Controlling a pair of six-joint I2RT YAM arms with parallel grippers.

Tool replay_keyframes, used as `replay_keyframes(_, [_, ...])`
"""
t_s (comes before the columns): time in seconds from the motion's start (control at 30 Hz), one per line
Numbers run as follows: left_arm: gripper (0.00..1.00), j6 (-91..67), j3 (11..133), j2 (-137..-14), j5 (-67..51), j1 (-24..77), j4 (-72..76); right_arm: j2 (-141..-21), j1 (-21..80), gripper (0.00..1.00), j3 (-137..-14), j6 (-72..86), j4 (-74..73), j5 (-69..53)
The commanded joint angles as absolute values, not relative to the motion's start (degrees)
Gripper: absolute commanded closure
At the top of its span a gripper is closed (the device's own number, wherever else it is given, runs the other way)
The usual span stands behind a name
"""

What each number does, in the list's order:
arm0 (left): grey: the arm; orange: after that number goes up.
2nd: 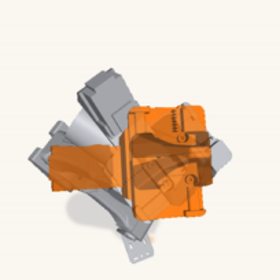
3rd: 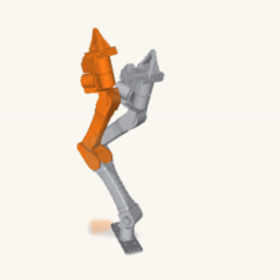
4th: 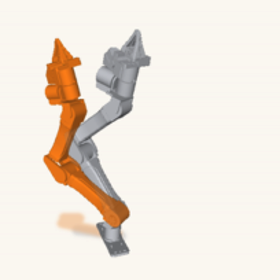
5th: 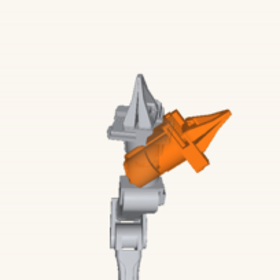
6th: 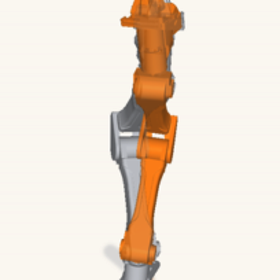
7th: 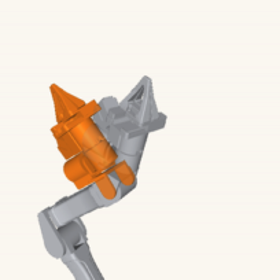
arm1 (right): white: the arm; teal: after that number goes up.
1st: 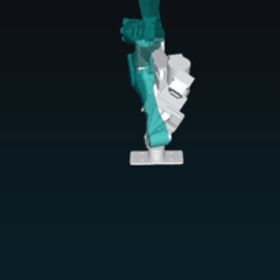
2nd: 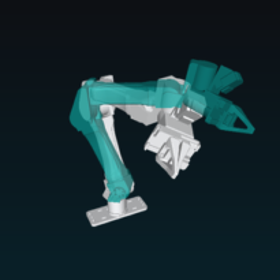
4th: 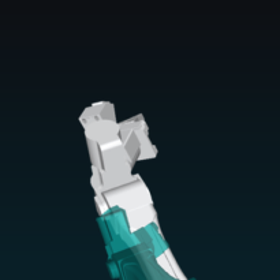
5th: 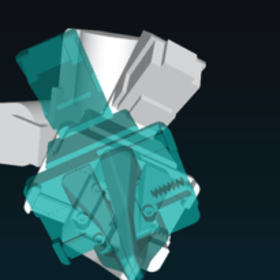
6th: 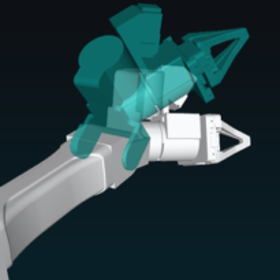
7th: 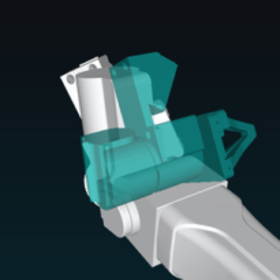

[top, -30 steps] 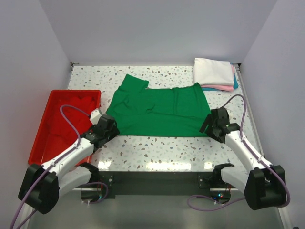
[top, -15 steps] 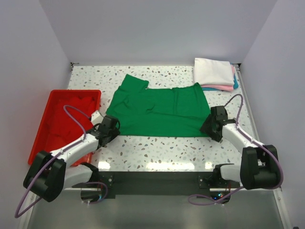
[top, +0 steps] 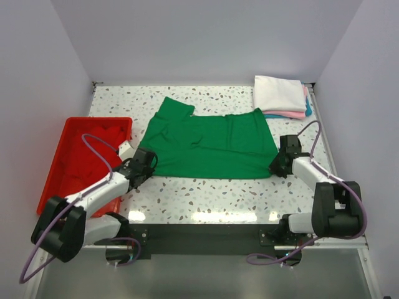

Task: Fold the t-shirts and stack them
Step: Fold the tshirt

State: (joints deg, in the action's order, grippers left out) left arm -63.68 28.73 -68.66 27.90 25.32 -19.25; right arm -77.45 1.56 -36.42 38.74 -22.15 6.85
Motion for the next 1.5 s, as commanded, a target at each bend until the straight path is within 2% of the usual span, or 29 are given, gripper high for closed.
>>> replay_keyframes(0.0, [1.0, -64.68, 28.65, -61.19, 31.2, 25.49, -24.16, -73.67, 0.18, 1.0, -35.08, 36.57, -27.24, 3.96])
replay_keyframes(0.13, [1.0, -66.62, 28.21, -52.15, 31.47, 25.49, -32.23, -66.46, -5.61, 1.0, -33.14, 35.07, -31.9, 0.1])
replay_keyframes(0.33, [1.0, -69.26, 28.56, -44.57, 29.53, 25.49, -39.62, -57.75, -6.77, 1.0, -33.84, 36.91, -40.07, -4.13])
replay_keyframes(0.47, [1.0, -69.17, 28.65, -41.22, 25.94, 25.49, -41.31, -55.2, -6.86, 0.85, -34.97, 37.0, -45.07, -6.15])
replay_keyframes(0.5, [0.98, -69.0, 28.91, -40.96, 25.06, 25.49, -41.48, -54.33, -6.86, 0.77, -35.33, 36.83, -45.87, -6.24])
replay_keyframes(0.53, [0.84, -68.73, 29.18, -40.17, 24.44, 25.4, -42.18, -53.62, -6.86, 0.74, -35.77, 36.74, -46.84, -6.68])
replay_keyframes(0.6, [0.66, -67.16, 31.01, -39.12, 22.94, 25.49, -43.06, -51.78, -6.86, 0.61, -37.08, 36.13, -47.37, -6.59])
replay_keyframes(0.63, [0.5, -66.02, 31.98, -37.63, 22.77, 25.49, -43.59, -51.25, -6.86, 0.46, -37.7, 35.69, -47.29, -6.24])
replay_keyframes(0.7, [0.44, -62.08, 35.57, -36.22, 23.2, 25.49, -43.68, -50.98, -6.86, 0.41, -39.19, 32.46, -44.4, -7.9])
replay_keyframes(0.8, [0.37, -54.36, 40.06, -36.99, 23.99, 25.49, -33.28, -54.04, -6.59, 0.35, -43.49, 27.88, -39.04, -10.71])
replay_keyframes(0.9, [0.36, -45.99, 48.03, -49.09, 25.04, 25.49, -26.47, -62.38, -4.93, 0.36, -50.08, 26.46, -34.11, -6.52])
replay_keyframes(0.93, [0.36, -43.97, 50.16, -57.48, 25.48, 25.49, -22.19, -65.19, -4.4, 0.37, -51.66, 26.46, -31.49, -5.72])
replay_keyframes(1.07, [0.39, -33.07, 62.38, -78.36, 25.58, 23.83, -13.37, -80.63, -2.46, 0.47, -58.52, 25.05, -23.31, -5.63])
replay_keyframes(1.13, [0.4, -28.4, 70.37, -89.31, 24.62, 22.86, -11.53, -86.19, -2.37, 0.52, -64.75, 24.78, -23.55, -4.13])
replay_keyframes(1.23, [0.43, -23.74, 80.04, -101.98, 19.96, 20.4, -11.07, -95.25, -2.37, 0.53, -70.83, 25.57, -20.76, -4.65])
replay_keyframes(1.47, [0.44, -16.62, 99.74, -121.62, 18.72, 16.27, -14.41, -107.65, -1.76, 0.57, -81.11, 24.44, -18.46, -2.12])
